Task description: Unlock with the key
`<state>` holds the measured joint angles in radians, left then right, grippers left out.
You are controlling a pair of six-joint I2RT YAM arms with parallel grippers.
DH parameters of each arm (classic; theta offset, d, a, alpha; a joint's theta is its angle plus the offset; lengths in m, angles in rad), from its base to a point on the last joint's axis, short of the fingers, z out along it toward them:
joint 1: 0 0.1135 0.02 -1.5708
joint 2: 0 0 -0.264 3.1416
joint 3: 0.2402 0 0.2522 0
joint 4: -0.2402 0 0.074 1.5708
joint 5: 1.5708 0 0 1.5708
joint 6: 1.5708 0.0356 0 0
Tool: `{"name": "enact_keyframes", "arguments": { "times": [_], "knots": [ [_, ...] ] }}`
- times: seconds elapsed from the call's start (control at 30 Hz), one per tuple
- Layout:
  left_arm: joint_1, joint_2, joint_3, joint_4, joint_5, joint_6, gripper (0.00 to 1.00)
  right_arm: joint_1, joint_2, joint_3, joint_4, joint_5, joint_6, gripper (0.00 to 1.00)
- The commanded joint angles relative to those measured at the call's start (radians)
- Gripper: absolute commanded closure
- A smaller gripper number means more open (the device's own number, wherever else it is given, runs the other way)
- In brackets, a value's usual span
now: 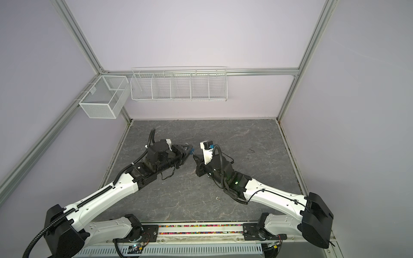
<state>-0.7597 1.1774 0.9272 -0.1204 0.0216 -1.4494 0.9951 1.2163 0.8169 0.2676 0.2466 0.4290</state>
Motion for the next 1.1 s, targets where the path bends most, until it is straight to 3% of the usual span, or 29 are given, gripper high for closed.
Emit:
{"name": "enact_keyframes", "arguments": {
  "times": [0.0, 1.07],
  "knots": [
    [-0.004, -0.003, 0.05, 0.032, 0.007, 0.023, 0.93, -0.009, 0.009, 0.004, 0.022, 0.015, -0.006, 0.94],
    [-0.013, 0.025, 0.076, 0.007, 0.036, 0.053, 0.94, -0.053, 0.011, 0.047, 0.018, -0.012, -0.014, 0.94]
  ]
}}
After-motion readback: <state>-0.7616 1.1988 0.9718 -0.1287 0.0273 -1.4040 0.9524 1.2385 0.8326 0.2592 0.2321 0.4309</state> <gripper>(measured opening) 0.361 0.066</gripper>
